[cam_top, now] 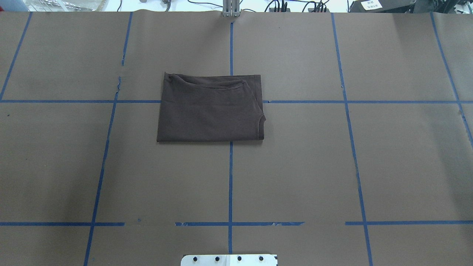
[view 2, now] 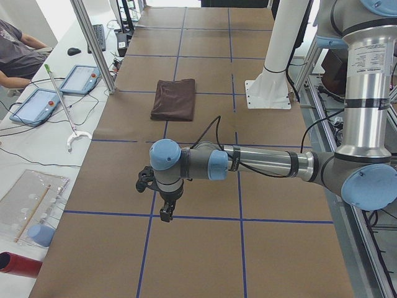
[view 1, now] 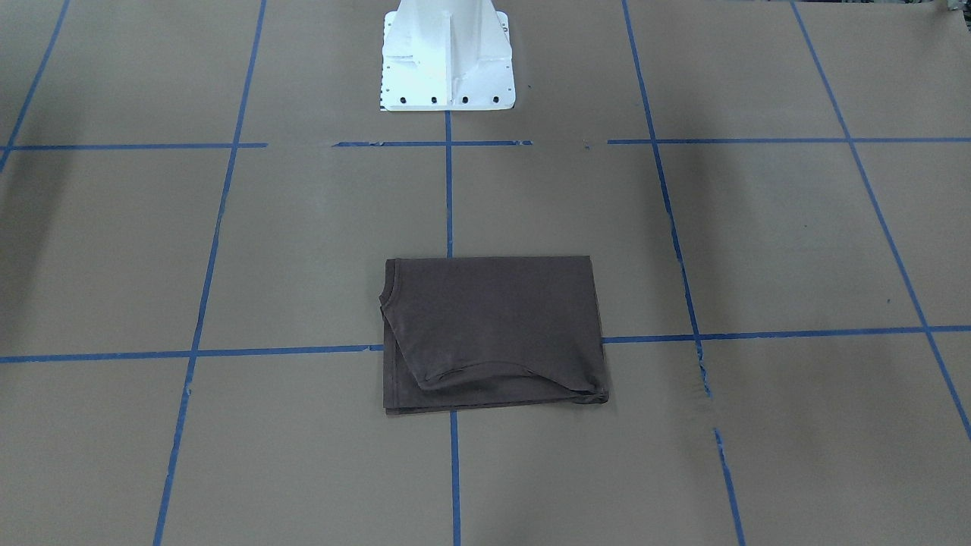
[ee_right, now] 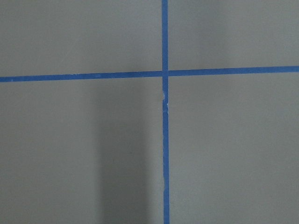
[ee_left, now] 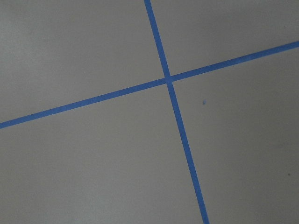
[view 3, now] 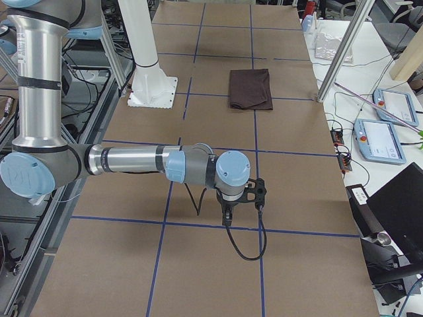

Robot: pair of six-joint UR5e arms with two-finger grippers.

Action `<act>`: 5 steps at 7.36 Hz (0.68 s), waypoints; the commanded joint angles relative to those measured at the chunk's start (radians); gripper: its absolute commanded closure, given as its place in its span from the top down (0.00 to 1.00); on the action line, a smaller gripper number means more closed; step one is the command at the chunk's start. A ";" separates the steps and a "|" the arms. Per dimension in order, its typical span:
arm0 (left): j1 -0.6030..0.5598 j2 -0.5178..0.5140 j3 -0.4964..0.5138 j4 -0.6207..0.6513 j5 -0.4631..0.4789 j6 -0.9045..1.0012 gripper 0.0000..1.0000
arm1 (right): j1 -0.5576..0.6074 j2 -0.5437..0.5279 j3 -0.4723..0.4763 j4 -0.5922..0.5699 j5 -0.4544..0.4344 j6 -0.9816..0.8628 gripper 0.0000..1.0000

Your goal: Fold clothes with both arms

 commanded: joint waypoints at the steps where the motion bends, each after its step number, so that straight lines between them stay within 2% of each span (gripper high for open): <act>1: 0.000 0.002 -0.005 -0.006 0.000 -0.001 1.00 | 0.010 -0.010 0.015 0.001 -0.052 0.014 1.00; 5: 0.000 0.004 -0.007 -0.006 0.002 -0.004 1.00 | -0.007 -0.029 0.013 0.003 -0.049 0.025 1.00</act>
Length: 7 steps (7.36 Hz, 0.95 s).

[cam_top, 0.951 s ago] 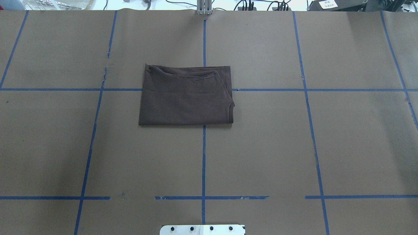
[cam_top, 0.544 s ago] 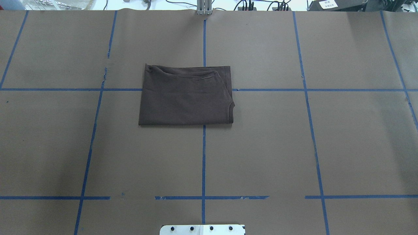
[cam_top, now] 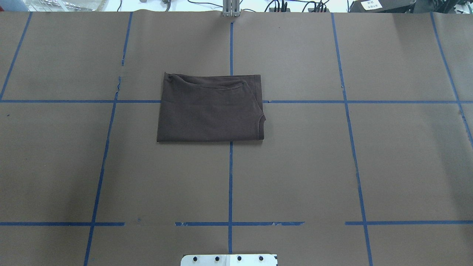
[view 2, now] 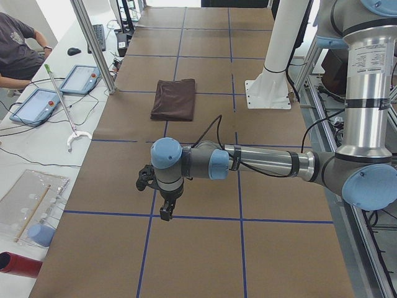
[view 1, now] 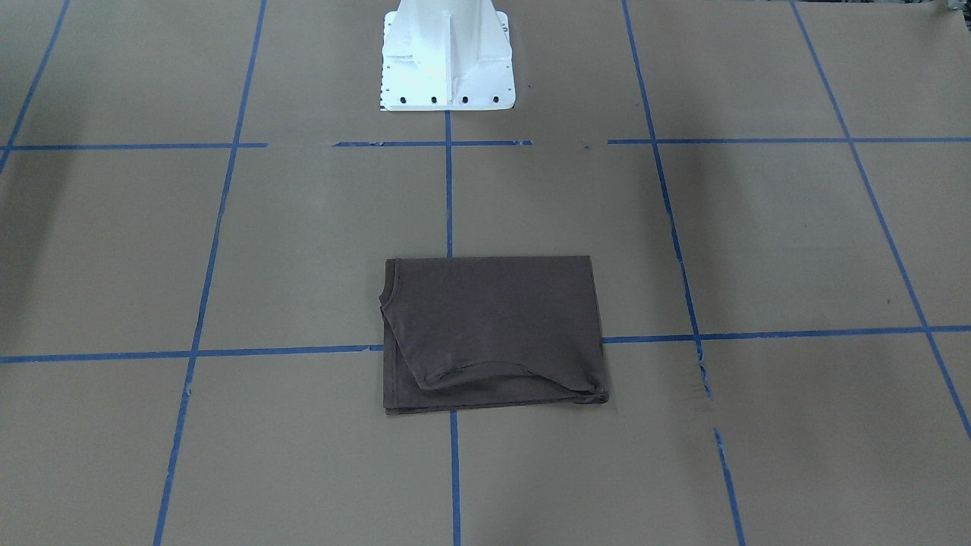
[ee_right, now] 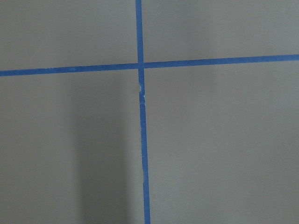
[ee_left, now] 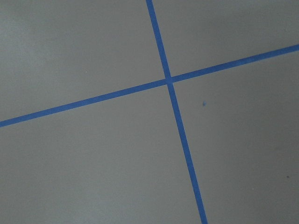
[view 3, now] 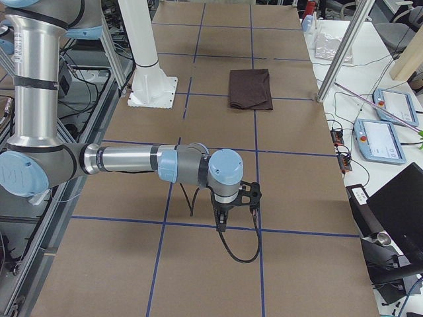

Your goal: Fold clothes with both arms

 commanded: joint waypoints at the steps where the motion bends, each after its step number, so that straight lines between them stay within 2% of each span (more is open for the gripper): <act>1: 0.000 0.001 0.002 0.002 0.001 -0.004 1.00 | -0.003 -0.001 0.000 0.001 -0.001 0.002 1.00; 3: 0.000 0.007 -0.007 -0.002 0.000 -0.123 1.00 | -0.003 -0.001 0.000 0.001 -0.001 0.000 1.00; 7: 0.000 0.007 -0.005 -0.005 0.000 -0.132 1.00 | -0.003 0.005 -0.002 0.000 0.002 0.000 1.00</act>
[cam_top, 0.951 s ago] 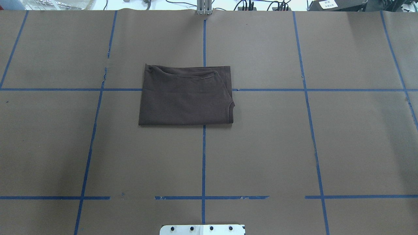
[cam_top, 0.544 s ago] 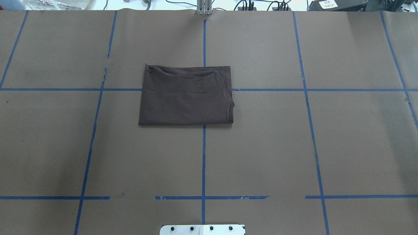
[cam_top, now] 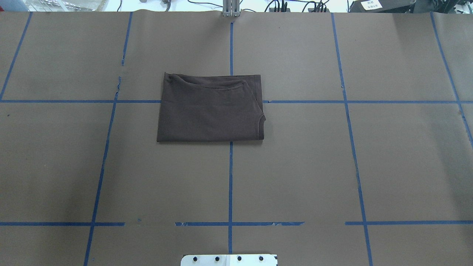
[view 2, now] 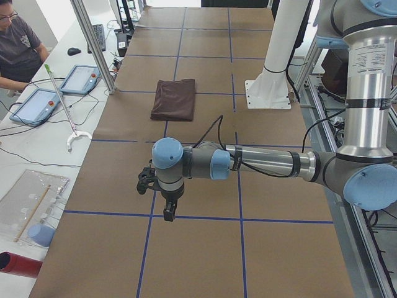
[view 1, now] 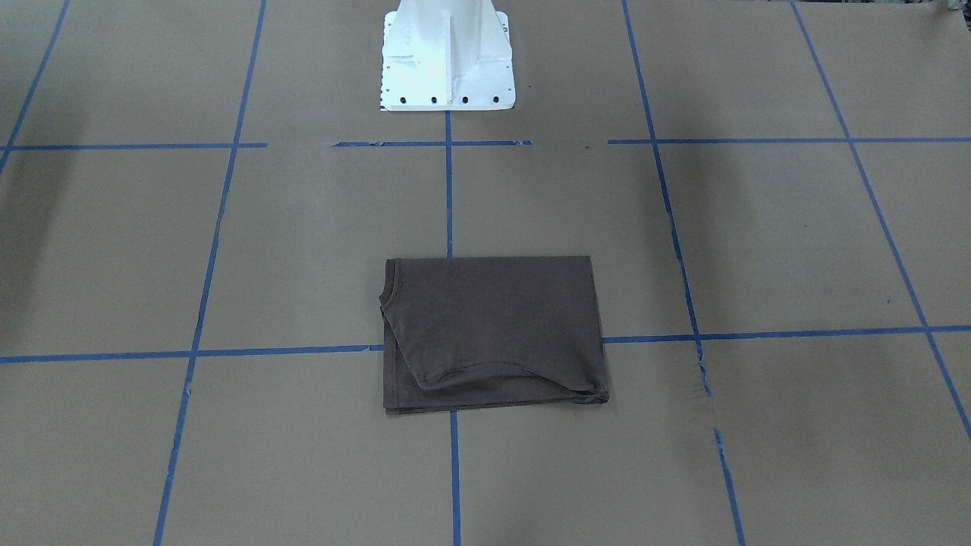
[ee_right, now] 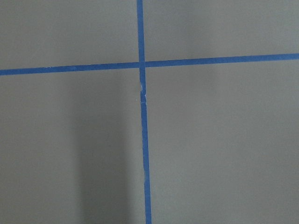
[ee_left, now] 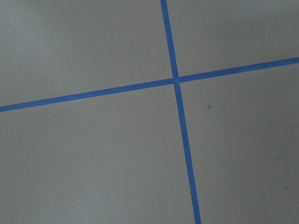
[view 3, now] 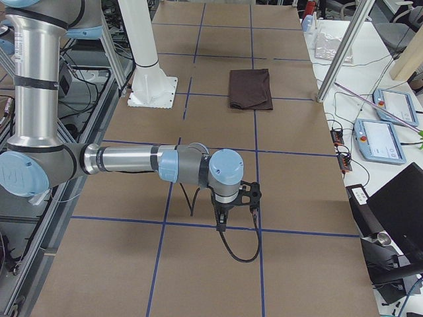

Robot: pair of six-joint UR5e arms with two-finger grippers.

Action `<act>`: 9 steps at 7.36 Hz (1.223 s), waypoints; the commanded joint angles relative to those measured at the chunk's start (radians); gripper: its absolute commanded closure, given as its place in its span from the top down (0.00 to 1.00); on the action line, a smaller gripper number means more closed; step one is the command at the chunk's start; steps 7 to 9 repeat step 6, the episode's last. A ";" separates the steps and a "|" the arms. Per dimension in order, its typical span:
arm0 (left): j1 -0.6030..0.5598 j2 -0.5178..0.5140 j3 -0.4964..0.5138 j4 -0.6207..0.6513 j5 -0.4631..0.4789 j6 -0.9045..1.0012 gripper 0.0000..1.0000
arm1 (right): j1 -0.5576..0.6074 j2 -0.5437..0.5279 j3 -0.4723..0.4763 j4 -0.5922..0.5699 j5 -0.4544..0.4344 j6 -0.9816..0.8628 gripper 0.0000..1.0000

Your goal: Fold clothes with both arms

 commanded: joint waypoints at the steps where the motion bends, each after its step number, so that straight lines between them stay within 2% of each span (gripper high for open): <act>1: 0.002 0.000 0.001 -0.002 -0.001 0.001 1.00 | 0.000 0.006 0.000 -0.001 0.000 0.000 1.00; 9: 0.000 -0.020 -0.005 -0.006 0.000 0.006 1.00 | 0.000 0.014 0.003 0.001 0.000 -0.006 1.00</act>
